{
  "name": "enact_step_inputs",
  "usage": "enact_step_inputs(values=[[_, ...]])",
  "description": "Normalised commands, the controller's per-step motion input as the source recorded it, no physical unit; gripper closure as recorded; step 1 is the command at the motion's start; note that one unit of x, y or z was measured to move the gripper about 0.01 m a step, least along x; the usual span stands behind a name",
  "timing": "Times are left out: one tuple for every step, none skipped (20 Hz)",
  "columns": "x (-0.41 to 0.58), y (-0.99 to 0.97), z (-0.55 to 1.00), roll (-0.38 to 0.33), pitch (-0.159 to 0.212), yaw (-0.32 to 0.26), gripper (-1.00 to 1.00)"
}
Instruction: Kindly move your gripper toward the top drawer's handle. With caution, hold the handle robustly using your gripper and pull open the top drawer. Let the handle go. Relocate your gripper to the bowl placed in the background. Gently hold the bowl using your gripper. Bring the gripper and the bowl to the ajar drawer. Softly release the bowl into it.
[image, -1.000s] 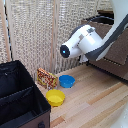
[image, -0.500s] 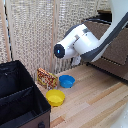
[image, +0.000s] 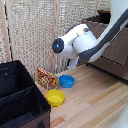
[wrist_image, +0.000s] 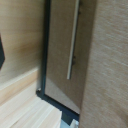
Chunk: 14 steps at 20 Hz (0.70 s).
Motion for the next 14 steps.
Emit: enact_step_inputs(values=[[0.226,0.11,-0.05,0.375,0.207,-0.22,-1.0],[0.217,0.1,-0.04,0.373,0.205,-0.223,-1.0],[0.214,0.1,-0.04,0.371,0.202,-0.224,-1.0],[0.209,0.09,-0.03,0.37,0.201,-0.226,-1.0],[0.2,0.08,-0.02,0.364,0.197,-0.232,-1.0],[0.183,0.07,0.0,0.358,0.189,-0.239,-1.0],[0.18,0.07,0.0,0.358,0.187,-0.24,-1.0],[0.18,0.07,0.0,0.356,0.182,-0.242,-1.0],[0.177,0.06,0.0,0.351,0.176,-0.244,-1.0],[0.197,0.06,0.0,0.342,0.165,-0.246,-1.0],[0.234,0.06,0.0,0.32,0.147,-0.249,-1.0],[0.251,0.06,0.03,0.306,0.138,-0.25,-1.0],[0.269,0.05,0.08,0.286,0.125,-0.25,-1.0],[0.314,0.04,0.2,0.231,0.103,-0.251,-1.0]])
